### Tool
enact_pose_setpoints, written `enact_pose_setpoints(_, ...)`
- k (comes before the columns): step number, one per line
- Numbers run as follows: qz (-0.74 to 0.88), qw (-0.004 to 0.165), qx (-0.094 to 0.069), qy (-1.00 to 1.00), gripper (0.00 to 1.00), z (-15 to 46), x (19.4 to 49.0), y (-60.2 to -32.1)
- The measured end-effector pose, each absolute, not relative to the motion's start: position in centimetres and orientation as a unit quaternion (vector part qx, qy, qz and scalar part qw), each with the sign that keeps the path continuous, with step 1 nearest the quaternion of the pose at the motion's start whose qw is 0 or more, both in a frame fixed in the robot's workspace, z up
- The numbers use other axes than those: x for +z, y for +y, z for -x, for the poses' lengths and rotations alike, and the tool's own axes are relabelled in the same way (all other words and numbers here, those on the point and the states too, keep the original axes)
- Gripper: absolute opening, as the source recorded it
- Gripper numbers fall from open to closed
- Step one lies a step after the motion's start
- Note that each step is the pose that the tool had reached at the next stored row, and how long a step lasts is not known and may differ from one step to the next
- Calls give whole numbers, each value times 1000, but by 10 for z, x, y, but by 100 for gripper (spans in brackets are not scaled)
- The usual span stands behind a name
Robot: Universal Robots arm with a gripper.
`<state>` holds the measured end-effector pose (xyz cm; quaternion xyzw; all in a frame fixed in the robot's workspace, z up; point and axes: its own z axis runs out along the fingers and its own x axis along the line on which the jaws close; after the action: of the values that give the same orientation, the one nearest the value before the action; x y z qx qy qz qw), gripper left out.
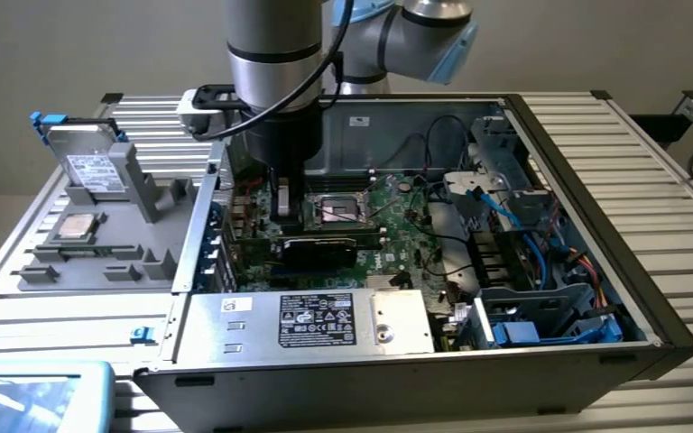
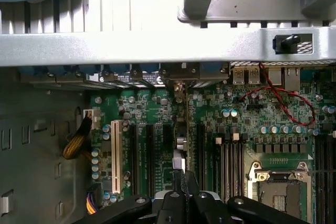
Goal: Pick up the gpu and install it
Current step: 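Press down on the gpu until it lock into place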
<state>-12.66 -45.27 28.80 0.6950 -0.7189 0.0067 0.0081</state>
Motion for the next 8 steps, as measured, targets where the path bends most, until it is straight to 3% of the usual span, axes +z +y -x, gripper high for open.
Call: enact_pose_setpoints(8, -693, 8, 7, -721, 12, 131, 284, -452)
